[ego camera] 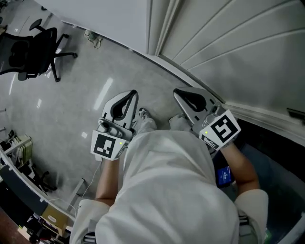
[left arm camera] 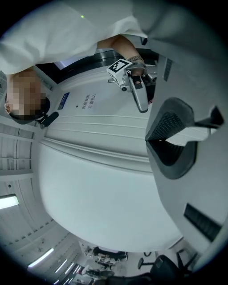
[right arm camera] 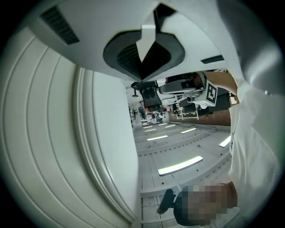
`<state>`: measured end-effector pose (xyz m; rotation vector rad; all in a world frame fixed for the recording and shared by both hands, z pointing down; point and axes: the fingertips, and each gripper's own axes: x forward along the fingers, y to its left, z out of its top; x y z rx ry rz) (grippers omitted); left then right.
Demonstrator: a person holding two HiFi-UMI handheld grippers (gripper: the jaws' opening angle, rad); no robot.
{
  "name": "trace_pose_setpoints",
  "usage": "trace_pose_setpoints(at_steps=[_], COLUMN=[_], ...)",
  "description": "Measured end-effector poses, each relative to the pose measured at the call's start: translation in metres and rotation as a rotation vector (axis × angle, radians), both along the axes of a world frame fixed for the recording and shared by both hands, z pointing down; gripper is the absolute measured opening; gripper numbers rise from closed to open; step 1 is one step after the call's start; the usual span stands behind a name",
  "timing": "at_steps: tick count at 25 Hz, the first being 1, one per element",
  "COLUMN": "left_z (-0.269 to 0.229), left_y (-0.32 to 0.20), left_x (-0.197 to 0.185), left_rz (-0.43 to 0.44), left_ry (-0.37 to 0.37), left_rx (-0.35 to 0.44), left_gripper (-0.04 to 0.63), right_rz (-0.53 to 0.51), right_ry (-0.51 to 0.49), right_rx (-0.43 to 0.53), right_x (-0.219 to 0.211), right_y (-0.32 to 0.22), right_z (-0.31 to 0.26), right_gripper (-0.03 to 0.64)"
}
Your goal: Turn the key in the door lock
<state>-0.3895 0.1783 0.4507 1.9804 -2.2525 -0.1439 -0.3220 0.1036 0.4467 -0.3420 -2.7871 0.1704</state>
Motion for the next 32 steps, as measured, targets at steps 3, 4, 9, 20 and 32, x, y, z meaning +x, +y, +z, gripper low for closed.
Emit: trace_pose_setpoints(at_steps=[3,4,9,20,32], left_z=[-0.005,-0.008,-0.009,0.000,-0.022], left_y=[0.037,0.048,0.092,0.087,0.083], left_x=[-0.014,-0.016,-0.025,-0.059,-0.137], left_rz=[-0.049,-0.066,-0.148,-0.355,-0.648], left_ry=[-0.021,-0.023,-0.019,0.014,-0.011], left_rx=[-0.004,-0.005,-0.020,-0.048,-0.083], left_gripper=[0.006,0.006,0.006,0.006,0.006], right_rz=[-0.097,-0.133,-0.334,-0.575,-0.533], right_ry=[0.019,0.028,0.029,0.007,-0.081], right_rx=[-0.014,-0.012,0.026,0.070,-0.110], right_x=[-0.023,-0.030,-0.068,-0.127,-0.209], right_y=[0.034,0.045,0.092,0.084,0.079], right_z=[-0.003,-0.005,-0.009,-0.011,-0.005], right_gripper=[0.002,0.002,0.003,0.002,0.002])
